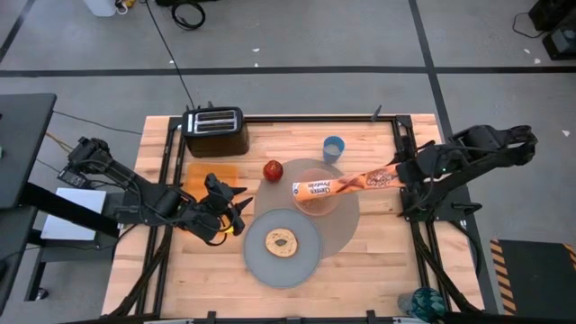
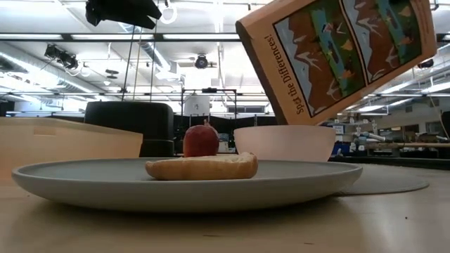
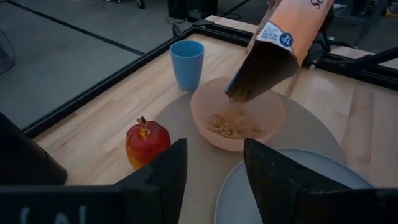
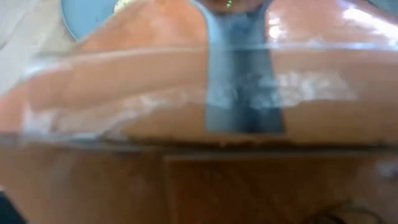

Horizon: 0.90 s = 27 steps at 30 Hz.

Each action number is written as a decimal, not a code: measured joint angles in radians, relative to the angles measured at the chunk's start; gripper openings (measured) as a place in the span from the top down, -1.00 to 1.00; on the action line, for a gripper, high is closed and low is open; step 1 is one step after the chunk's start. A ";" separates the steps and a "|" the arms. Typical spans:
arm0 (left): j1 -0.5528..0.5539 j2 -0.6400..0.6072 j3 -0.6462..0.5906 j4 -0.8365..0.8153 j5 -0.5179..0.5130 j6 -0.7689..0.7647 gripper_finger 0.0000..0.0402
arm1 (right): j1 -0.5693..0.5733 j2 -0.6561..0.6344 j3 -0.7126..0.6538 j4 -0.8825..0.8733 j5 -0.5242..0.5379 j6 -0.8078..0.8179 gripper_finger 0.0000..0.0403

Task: Arrange a breakfast setting
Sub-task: Pour the cereal from the cereal box into the pink bowl

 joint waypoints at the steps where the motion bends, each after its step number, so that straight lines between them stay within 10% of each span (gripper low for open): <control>1: 0.000 0.000 0.000 0.000 0.000 0.000 0.17 | -0.003 0.009 0.006 -0.001 0.000 -0.013 0.03; 27: 0.000 0.000 0.000 0.030 0.002 0.000 0.17 | -0.018 0.053 0.091 -0.043 -0.046 -0.023 0.03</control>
